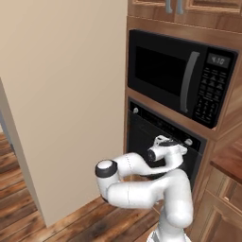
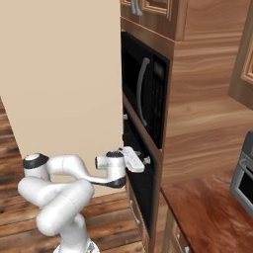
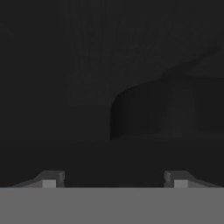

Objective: Place the fish on the top rack of the oven, and slide the tray back inside. Close the oven door.

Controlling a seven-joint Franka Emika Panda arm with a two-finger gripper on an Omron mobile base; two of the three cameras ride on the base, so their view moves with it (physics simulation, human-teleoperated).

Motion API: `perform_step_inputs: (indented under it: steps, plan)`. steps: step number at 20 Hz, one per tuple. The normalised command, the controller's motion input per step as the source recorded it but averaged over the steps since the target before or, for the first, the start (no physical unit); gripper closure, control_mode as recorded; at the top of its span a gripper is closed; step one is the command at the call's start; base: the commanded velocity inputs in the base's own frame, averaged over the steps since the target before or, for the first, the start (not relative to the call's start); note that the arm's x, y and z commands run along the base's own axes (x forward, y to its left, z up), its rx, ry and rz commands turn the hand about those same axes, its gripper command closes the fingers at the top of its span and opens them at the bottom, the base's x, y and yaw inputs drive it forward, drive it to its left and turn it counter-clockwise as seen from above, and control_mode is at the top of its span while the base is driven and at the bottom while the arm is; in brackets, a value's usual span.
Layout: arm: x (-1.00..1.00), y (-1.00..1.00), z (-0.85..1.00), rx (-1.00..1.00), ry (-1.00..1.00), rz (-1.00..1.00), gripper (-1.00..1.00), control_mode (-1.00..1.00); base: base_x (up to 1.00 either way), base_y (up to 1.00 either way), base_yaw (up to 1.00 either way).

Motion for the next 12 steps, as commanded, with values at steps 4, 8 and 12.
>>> perform_step_inputs:
  steps: [4, 8, 12]
  plan:
    - [0.0, -0.18, 0.0, 0.02, 0.0, 0.0, -1.0, -1.0, 0.0, 0.0, 0.0]
    - [0.0, -0.03, 0.0, 0.0, 0.0, 0.0, -1.0, -1.0, 0.0, 0.0, 0.0]
    - [0.0, 0.0, 0.0, 0.0, 0.0, 0.0, -1.0, -1.0, 0.0, 0.0, 0.0]
